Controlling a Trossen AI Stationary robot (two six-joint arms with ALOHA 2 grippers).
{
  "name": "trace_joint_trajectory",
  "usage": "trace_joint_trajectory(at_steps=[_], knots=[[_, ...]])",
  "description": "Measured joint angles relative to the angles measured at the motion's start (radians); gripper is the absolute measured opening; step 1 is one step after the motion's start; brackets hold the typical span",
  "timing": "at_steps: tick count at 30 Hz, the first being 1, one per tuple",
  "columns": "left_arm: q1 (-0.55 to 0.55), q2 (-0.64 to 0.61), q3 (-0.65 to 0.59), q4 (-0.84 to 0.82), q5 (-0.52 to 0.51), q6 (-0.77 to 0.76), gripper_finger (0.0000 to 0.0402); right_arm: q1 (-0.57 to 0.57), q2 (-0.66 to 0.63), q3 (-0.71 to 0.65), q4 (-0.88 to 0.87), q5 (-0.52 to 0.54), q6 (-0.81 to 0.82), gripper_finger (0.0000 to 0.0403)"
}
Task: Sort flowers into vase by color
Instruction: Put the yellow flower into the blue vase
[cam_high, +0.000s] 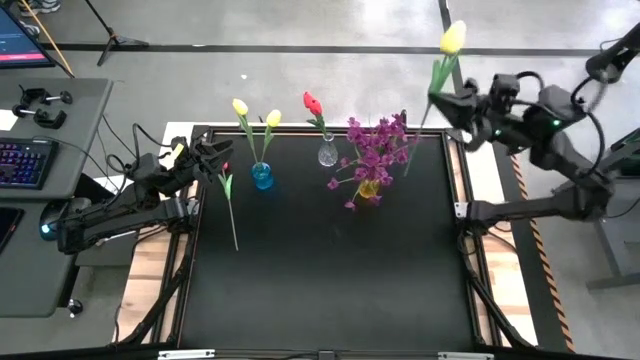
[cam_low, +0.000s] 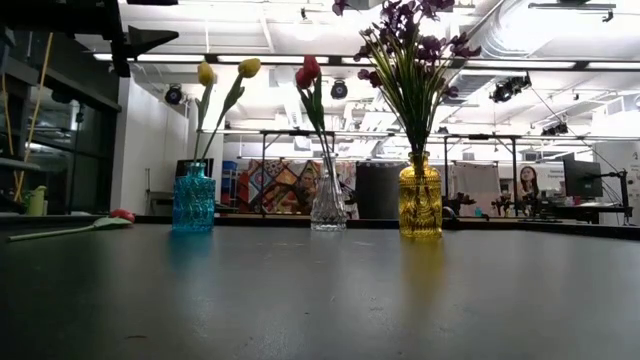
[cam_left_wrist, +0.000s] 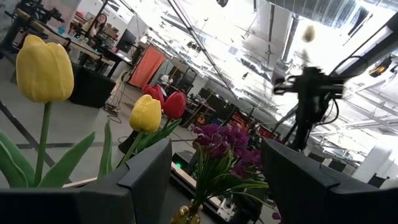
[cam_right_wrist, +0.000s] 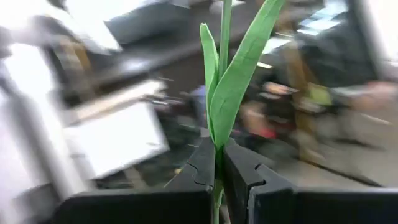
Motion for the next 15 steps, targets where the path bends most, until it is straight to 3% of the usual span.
trace_joint_trajectory(at_steps=[8, 15], knots=[[0.000, 0.000, 0.000, 0.018, 0.005, 0.000, 0.0234, 0.343, 0.244, -0.008, 0.424, -0.059, -0.177, 0.0000], [0.000, 0.000, 0.000, 0.196, 0.080, -0.015, 0.0234, 0.426, 0.570, 0.028, 0.714, -0.084, -0.200, 0.0000]])
